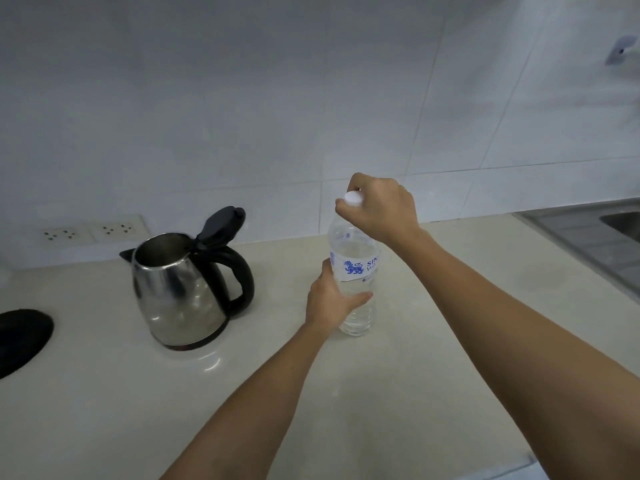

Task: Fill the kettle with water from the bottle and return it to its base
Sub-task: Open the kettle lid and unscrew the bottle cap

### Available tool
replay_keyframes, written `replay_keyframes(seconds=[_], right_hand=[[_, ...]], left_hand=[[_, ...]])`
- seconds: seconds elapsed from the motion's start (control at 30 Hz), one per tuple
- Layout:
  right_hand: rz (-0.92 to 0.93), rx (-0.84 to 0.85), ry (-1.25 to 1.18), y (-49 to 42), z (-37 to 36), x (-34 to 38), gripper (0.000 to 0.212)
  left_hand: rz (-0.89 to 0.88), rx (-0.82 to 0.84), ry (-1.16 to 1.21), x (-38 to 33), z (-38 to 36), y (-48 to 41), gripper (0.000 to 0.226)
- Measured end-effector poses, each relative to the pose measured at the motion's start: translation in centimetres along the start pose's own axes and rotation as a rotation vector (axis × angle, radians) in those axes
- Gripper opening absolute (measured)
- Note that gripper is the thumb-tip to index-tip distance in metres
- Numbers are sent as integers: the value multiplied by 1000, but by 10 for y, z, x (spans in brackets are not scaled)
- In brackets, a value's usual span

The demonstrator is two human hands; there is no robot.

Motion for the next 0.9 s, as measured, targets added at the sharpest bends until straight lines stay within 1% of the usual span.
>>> replay_keyframes(seconds=[0.07,0.2,0.3,0.4,0.5,0.6,0.7,0.73,0.8,0.9], right_hand=[[59,-24,-16,3,1,31,24],[125,-20,-73,13,-4,101,29],[142,7,-137,27,-17,153,27],[164,47,-167,45,-37,210,20],[179,80,-210,62,-55,262,21],[190,114,-244,78,-73,310,23],[227,174,-271,96,-91,357,29],[254,186,-279,101,-96,375,27],[284,206,-273,109,-103,395,21],[322,218,-246,114,-106,415,21]], left_hand=[[-30,18,-43,6,27,11,84],[-64,25,-58,23,93,39,88],[-43,9,-56,47,145,62,85],[-1,-15,31,77,198,90,88],[38,-93,83,104,246,123,105],[65,-231,102,124,286,160,108],[124,-420,115,146,323,186,100],[143,-474,103,155,338,194,95],[179,-513,98,165,355,201,86],[210,-545,114,175,369,205,78]])
Point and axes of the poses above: each hand's wrist, its own y-axis away from the middle knuckle, its own z-axis out of the back of the hand, x = y × z, the point moved 8 cm from there along -y, towards the middle knuckle
